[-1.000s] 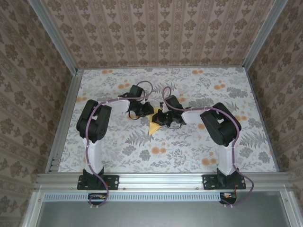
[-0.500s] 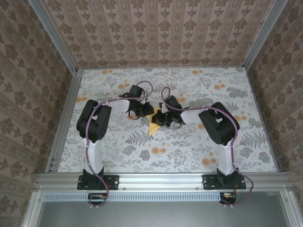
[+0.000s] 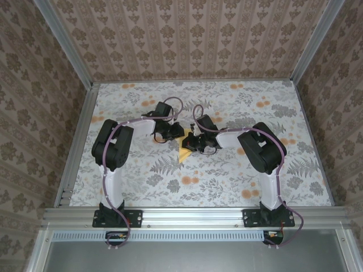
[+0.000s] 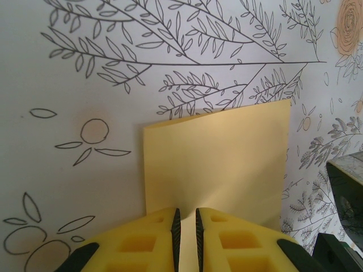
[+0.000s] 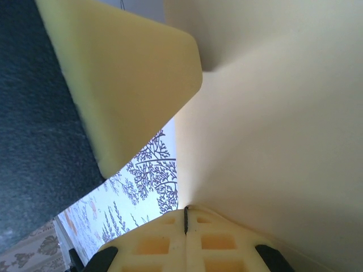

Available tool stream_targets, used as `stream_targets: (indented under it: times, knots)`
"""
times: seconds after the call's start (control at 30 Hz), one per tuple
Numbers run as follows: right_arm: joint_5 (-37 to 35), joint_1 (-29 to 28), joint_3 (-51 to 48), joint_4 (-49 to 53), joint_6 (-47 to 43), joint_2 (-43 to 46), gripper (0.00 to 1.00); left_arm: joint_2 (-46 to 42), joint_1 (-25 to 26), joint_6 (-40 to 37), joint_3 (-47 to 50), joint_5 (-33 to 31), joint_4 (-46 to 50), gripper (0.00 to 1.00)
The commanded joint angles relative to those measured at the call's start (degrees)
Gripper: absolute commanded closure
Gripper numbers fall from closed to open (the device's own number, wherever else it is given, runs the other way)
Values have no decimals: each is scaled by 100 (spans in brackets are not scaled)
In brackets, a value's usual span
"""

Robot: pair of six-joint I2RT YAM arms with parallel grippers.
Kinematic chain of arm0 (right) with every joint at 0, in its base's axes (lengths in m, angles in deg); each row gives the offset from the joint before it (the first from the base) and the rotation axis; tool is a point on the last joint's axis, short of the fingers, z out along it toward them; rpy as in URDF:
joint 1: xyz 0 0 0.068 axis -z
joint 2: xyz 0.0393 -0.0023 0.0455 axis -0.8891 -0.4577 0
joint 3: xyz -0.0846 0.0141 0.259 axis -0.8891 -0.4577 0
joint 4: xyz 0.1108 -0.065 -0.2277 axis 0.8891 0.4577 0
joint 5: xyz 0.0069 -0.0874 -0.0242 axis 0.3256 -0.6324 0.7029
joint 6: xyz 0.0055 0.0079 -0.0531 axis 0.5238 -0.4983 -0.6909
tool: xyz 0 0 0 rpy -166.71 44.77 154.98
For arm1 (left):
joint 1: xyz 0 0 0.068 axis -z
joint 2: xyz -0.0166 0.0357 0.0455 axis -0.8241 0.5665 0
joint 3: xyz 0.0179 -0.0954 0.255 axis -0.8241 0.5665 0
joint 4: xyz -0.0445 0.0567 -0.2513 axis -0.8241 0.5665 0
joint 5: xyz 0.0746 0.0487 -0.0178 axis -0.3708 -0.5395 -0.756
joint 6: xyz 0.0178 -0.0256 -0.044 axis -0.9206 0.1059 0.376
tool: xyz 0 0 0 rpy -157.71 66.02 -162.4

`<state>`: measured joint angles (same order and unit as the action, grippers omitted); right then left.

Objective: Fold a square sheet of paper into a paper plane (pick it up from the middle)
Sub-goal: Third fold the triangle at the center of the table.

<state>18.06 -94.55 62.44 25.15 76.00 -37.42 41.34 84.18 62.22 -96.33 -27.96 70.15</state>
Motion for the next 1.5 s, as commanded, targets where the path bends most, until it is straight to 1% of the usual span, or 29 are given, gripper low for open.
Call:
stream_targets:
  times: [0.0, 0.23, 0.37, 0.47, 0.53, 0.57, 0.7, 0.97, 1.07, 1.23, 1.27, 1.47]
  knots:
    - [67, -38, 151, 177, -97, -153, 96, 137, 5, -31, -97, -9, 170, 82]
    - [54, -38, 182, 250, -109, -214, 95, 23, -16, 7, -114, 0, 197, 82]
    - [37, -38, 201, 281, -109, -252, 93, -327, -100, 183, 23, -166, 116, 81]
    - [11, -38, 212, 345, -108, -274, 91, -673, -213, 347, 299, -318, -13, 81]
    - [-15, -38, 224, 386, -118, -278, 89, -874, -214, 444, 519, -364, -110, 81]
    - [-23, -39, 218, 415, -133, -281, 88, -973, -386, 473, 632, -386, -135, 81]
    - [-60, -46, 226, 497, -157, -269, 81, -1324, -476, 620, 1065, -500, -247, 81]
    - [-123, -46, 208, 548, -195, -218, 67, -1839, -517, 780, 1743, -529, -335, 81]
    - [-146, -46, 200, 576, -213, -209, 70, -2016, -475, 844, 1981, -443, -408, 81]
    - [-212, -46, 191, 638, -245, -213, 83, -2249, -293, 939, 2208, -350, -420, 82]
    - [-229, -47, 186, 646, -252, -215, 85, -2287, -111, 990, 2255, -343, -440, 82]
    - [-289, -46, 206, 733, -277, -220, 94, -2357, 268, 1196, 2409, -180, -655, 84]
